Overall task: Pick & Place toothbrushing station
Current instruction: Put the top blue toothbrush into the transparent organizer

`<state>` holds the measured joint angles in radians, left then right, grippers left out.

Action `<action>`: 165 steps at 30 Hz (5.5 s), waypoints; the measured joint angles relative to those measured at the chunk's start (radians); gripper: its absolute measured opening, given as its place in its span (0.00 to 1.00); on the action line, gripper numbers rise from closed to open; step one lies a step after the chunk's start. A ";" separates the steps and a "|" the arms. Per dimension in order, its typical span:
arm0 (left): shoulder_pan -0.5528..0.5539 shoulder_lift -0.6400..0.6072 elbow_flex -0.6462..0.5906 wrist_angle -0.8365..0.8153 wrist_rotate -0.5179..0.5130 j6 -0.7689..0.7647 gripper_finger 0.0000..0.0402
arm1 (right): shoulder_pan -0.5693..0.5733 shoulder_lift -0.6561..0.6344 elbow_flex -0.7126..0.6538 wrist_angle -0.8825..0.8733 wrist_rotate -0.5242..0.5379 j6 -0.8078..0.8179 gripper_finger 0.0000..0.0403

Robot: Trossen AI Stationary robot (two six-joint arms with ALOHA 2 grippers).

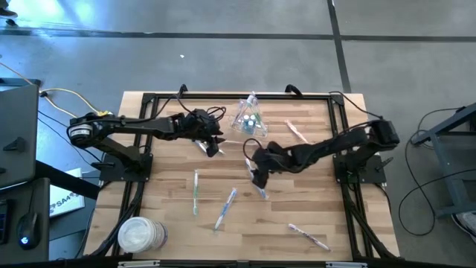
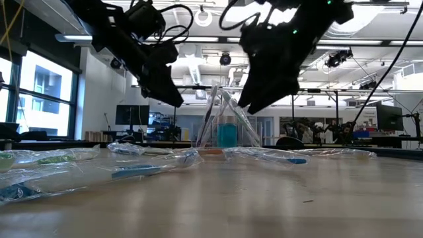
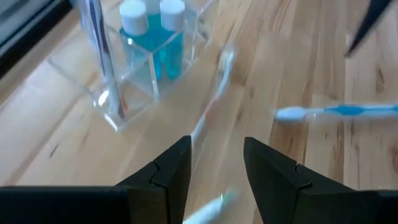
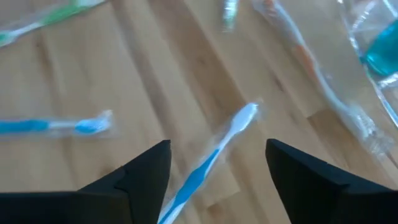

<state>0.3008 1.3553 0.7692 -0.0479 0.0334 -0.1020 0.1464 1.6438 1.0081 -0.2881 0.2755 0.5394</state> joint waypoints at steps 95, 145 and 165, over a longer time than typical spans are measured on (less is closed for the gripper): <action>-0.003 -0.003 0.002 -0.068 0.071 -0.087 0.37 | 0.110 -0.707 -0.265 -0.448 0.694 0.030 0.05; -0.002 -0.003 0.002 -0.020 0.065 -0.087 0.37 | -0.619 -0.059 -0.573 1.806 -0.490 -0.405 0.04; -0.002 -0.003 0.002 -0.015 0.060 -0.087 0.37 | -0.640 0.018 -0.573 1.742 -0.426 -0.429 0.03</action>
<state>0.2985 1.3525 0.7708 -0.0629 0.0937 -0.1886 -0.4934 1.6615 0.4347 1.4536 -0.1507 0.1103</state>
